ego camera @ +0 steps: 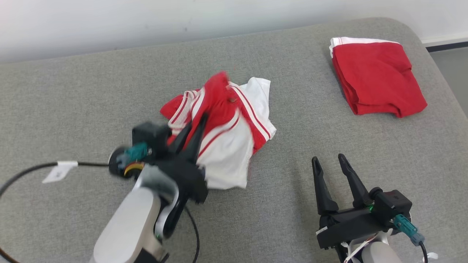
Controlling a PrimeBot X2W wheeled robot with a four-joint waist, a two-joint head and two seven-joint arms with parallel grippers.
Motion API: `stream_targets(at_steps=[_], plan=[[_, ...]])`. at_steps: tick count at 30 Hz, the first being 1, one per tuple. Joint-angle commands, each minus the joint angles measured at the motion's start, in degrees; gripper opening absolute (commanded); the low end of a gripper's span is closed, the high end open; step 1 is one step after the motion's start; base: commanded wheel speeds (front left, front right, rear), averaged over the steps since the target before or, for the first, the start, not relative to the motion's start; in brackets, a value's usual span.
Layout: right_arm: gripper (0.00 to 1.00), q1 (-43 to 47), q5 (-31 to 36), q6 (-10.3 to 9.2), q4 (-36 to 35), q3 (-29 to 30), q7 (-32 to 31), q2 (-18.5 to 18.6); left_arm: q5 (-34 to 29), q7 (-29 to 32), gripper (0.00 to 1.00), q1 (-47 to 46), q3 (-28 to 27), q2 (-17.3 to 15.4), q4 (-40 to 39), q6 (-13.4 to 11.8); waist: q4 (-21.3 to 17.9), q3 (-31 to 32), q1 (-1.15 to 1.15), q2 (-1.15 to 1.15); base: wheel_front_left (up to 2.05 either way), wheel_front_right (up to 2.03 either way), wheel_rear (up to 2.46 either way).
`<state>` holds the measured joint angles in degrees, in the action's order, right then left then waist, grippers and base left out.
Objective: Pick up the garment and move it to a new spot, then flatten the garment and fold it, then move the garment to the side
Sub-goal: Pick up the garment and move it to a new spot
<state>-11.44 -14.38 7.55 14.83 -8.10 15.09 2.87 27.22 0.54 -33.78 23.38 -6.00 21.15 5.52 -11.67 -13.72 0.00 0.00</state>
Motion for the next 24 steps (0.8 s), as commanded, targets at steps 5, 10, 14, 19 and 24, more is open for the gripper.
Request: stream_targets(at_steps=[5, 10, 14, 19, 24], plan=[[1.0, 1.0, 0.2, -0.14, 1.0, -0.5, 0.1, 0.0, -1.1, -3.1, 0.0, 2.9, 0.8, -1.0, 6.7, 0.4, 0.6, 1.0, 0.0, 0.0, 0.0, 0.0, 0.0], [1.0, 1.7, 0.1, -0.14, 1.2, -0.3, 0.1, 0.0, -1.7, -6.9, 1.0, 2.4, 1.8, -0.4, 9.3, 0.6, 1.7, 2.9, 0.0, 0.0, 0.0, 0.0, 0.0], [1.0, 3.0, 0.3, -0.14, 1.0, 0.1, 0.1, 0.0, -1.7, -10.0, 1.0, 1.5, 1.3, -0.8, 8.1, 0.5, 2.9, 4.8, 0.0, 0.0, 0.0, 0.0, 0.0], [1.0, 4.1, 0.7, -0.14, 0.4, 1.0, 0.1, 0.0, -1.9, -11.6, 1.0, 2.5, 0.6, -2.3, 6.1, -0.4, 4.3, 6.3, 0.0, 0.0, 0.0, 0.0, 0.0], [1.0, 4.8, 1.3, -0.14, -0.2, 2.2, 0.1, 0.0, -2.2, -13.0, 1.0, 5.9, -1.2, -5.3, 3.0, -2.1, 5.5, 7.6, 0.0, 0.0, 0.0, 0.0, 0.0]])
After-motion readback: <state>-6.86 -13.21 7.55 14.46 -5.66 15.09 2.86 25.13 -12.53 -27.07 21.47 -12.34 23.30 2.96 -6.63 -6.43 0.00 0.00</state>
